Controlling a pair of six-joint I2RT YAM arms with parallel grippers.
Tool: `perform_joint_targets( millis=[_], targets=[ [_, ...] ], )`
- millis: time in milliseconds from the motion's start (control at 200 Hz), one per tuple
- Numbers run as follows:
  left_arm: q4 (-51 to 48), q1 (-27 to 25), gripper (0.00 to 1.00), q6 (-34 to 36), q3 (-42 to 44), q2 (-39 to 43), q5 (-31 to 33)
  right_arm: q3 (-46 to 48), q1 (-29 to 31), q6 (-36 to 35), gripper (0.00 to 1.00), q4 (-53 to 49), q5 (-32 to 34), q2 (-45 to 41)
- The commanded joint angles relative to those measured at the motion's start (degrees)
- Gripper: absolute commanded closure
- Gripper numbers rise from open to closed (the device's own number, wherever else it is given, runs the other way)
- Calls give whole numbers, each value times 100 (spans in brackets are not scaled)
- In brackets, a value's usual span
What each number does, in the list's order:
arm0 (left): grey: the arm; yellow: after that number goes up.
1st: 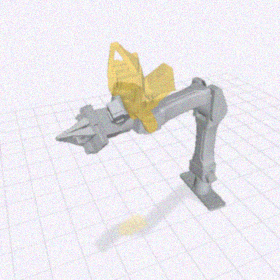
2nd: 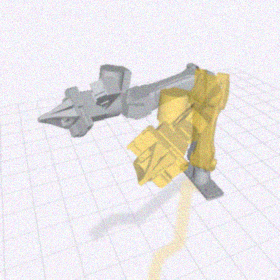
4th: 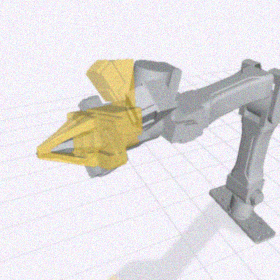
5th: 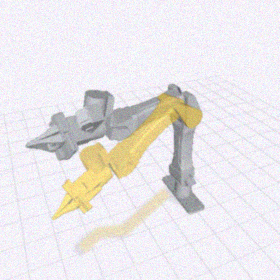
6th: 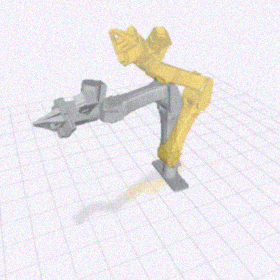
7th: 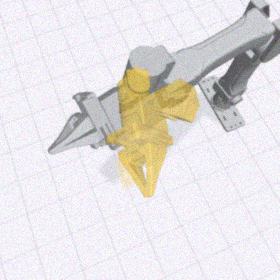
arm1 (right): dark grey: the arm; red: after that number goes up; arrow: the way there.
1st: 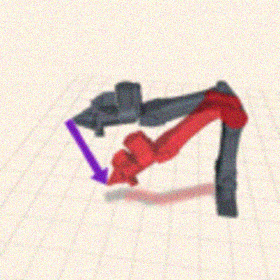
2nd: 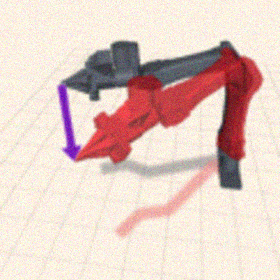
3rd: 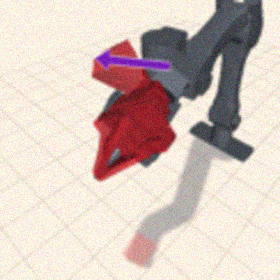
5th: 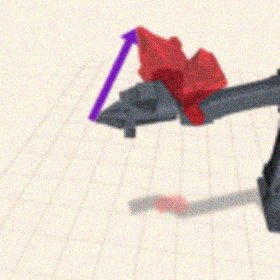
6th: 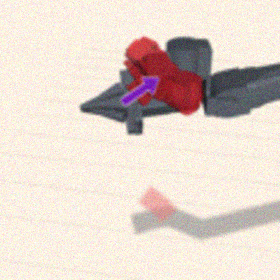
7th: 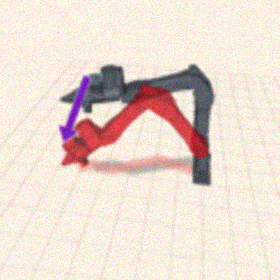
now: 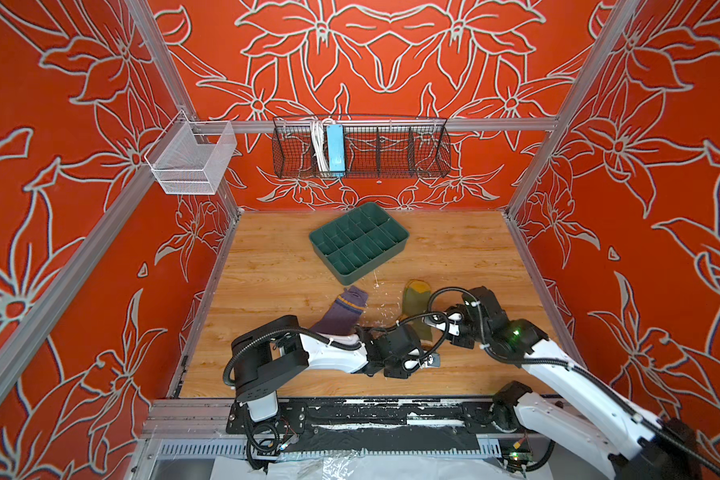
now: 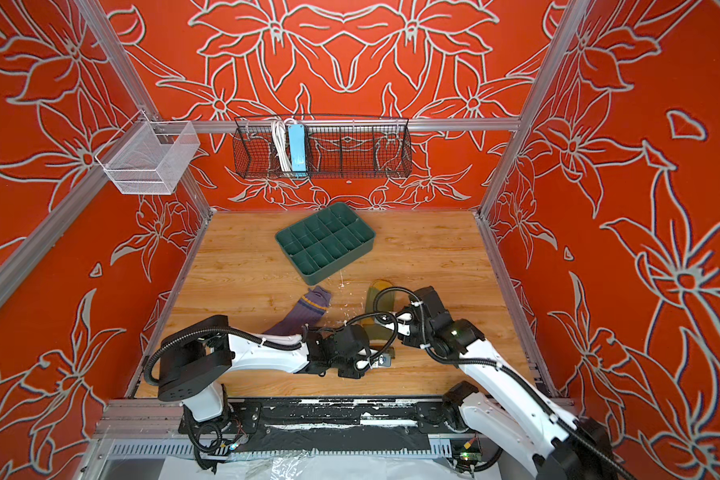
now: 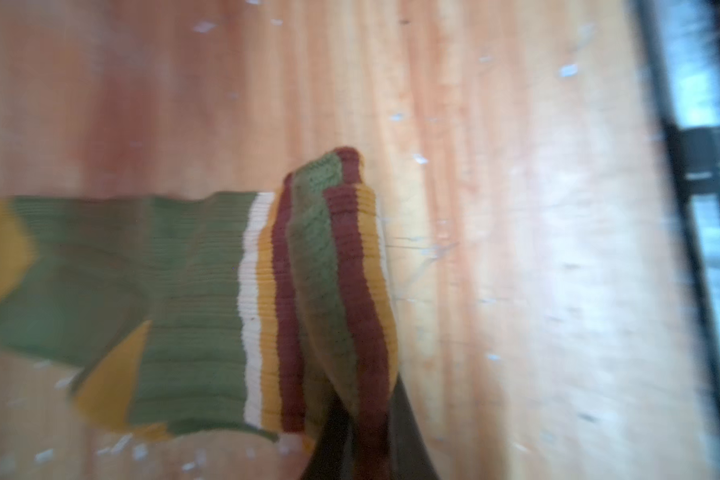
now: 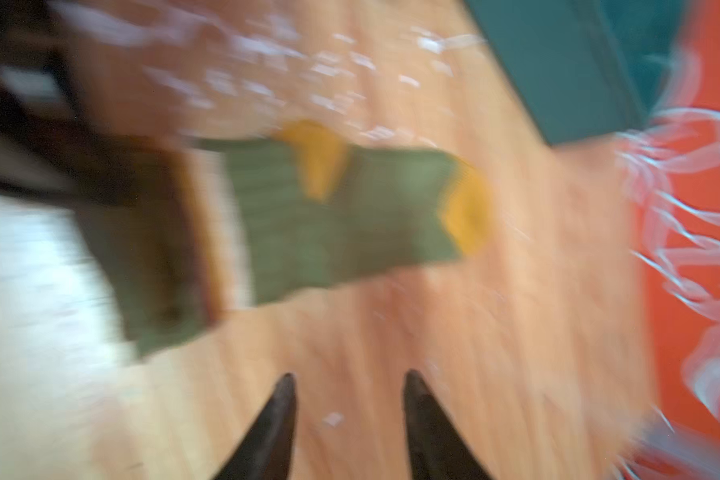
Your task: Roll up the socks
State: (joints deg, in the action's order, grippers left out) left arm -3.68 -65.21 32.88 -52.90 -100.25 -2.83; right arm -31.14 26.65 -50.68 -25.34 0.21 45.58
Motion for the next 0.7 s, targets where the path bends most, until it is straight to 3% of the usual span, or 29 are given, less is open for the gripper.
perform_joint_targets(
  millis=[0,80,145,295,455,581,696],
  targets=[
    [-2116,205,100,-303,-427,-404,-1407,147,-439,422,42,1828,1555,-653],
    [-2633,383,100,-342,-792,-638,-2047,-141,-699,1310,35,2160,1921,-1026],
    [-2965,564,100,-397,-1094,-908,-2505,-507,-714,1569,35,1607,1603,-1287],
    [-3437,1116,100,-652,-1751,-1629,-3424,-1051,-707,741,40,-703,-381,-1759],
    [-3620,1448,100,-706,-2107,-2108,-3859,-979,-616,16,41,-2160,-1427,-2004],
    [-3631,1641,100,-709,-2199,-2338,-3997,-776,-132,-317,42,-2818,-1441,-1990],
    [-3701,1756,100,-755,-2359,-2597,-4094,-471,977,-275,42,-2961,-628,-1843]
  ],
)
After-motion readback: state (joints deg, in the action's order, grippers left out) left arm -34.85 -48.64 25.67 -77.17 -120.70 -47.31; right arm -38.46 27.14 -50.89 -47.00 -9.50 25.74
